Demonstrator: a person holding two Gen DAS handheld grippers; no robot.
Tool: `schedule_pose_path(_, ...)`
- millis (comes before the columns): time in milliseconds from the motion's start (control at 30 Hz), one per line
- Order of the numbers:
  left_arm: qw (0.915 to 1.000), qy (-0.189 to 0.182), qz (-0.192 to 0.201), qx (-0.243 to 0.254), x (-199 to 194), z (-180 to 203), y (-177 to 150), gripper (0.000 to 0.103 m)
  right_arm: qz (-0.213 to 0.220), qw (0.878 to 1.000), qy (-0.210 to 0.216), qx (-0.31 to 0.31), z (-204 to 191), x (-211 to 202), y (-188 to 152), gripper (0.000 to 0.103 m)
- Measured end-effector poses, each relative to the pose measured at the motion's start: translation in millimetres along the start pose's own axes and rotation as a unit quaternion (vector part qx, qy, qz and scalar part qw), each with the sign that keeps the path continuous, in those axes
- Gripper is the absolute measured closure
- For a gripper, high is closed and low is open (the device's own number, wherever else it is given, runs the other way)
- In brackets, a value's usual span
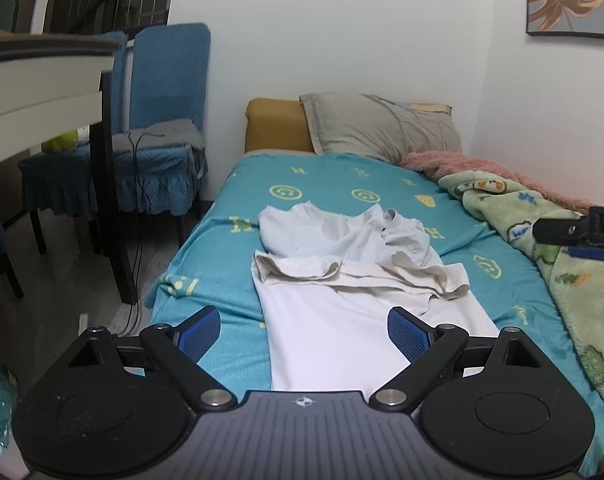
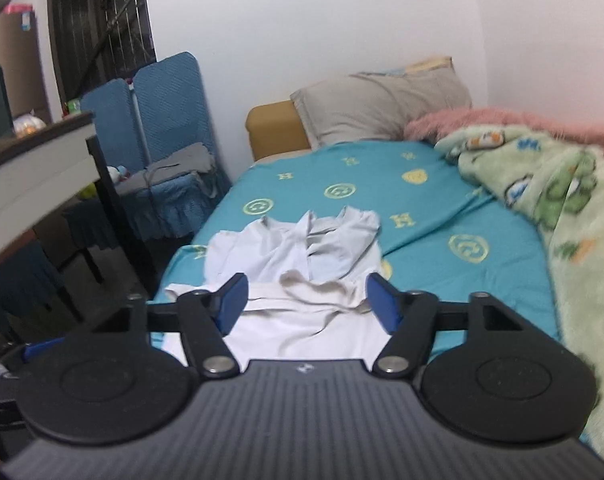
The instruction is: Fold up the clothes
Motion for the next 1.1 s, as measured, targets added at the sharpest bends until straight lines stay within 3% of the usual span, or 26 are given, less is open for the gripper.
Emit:
schedule_pose_path(67, 1.0000, 0.001, -0.004, -0.004, 2.0, -2.5, -0.2, 0.011, 0.007, 1.000, 0.003, 0.002, 0.2, -0.7, 1.5, 0.036)
schedule_pose_path(167, 0.9999, -0.002, -0.012, -0.010, 5.0, -4.6, -0.5, 0.011, 0.018, 1.000, -0.010, 0.016, 2.6, -0.6, 4.2, 0.014)
schedule_pose_path(433, 0.9998, -0.004, -0.021, -0.002, 7.3, -0.3, -4.8, 0.011, 0.003, 0.999, 0.005, 0.036, 9.6, 1.7, 1.7, 0.015)
schedule_pose_path(467, 0.9998, -0.004, -0.021, -0.002, 7.2, 0.1, -5.1, 0.011, 0.003, 0.999, 0.004, 0.032, 8.4, 1.0, 1.4, 0.016)
schedule_pose_path(567, 0.9998, -0.002, -0.019, -0.001, 6.2, 0.8, -5.2, 0.011, 0.002, 1.000, -0.012, 0.014, 5.3, -0.5, 2.8, 0.059)
schedule_pose_path(667, 0.9998, -0.003, -0.019, -0.002, 5.6, 0.5, -4.7, 0.011, 0.005, 1.000, -0.011, 0.016, 6.7, -1.2, 3.1, 0.057)
schedule_pose_path(733, 0.9998, -0.005, -0.020, -0.002, 5.5, 0.7, -4.7, 0.011, 0.006, 1.000, -0.008, 0.025, 8.2, -0.2, 3.2, 0.048)
schedule_pose_path(800, 0.9997, -0.008, -0.023, -0.003, 5.7, 1.0, -5.1, 0.011, 0.007, 0.999, -0.022, 0.029, 9.1, 0.5, 3.8, 0.006)
schedule_pose_path(833, 0.9996, -0.010, -0.025, -0.004, 6.0, 1.2, -5.4, 0.011, 0.005, 0.999, -0.021, 0.030, 9.8, 0.6, 4.1, 0.001)
schedule_pose_path(1000, 0.9988, -0.020, -0.042, -0.016, 10.0, 0.5, -7.5, 0.011, -0.004, 0.999, -0.013, 0.052, 15.9, 1.8, 1.5, 0.000)
schedule_pose_path(1100, 0.9980, -0.025, -0.052, -0.026, 12.3, -0.7, -8.6, 0.011, -0.020, 0.994, -0.020, 0.103, 32.1, 5.1, -4.6, 0.000)
Point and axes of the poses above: each gripper's, at about its wrist camera, not at the fingertips, and x roughly the way its jaws point, z to its right, y to its top, the point moved 3 cm from there along x, roughly the way its jaws point, and after that the axes turned 12 degrees about y, right-handed, at the moved point
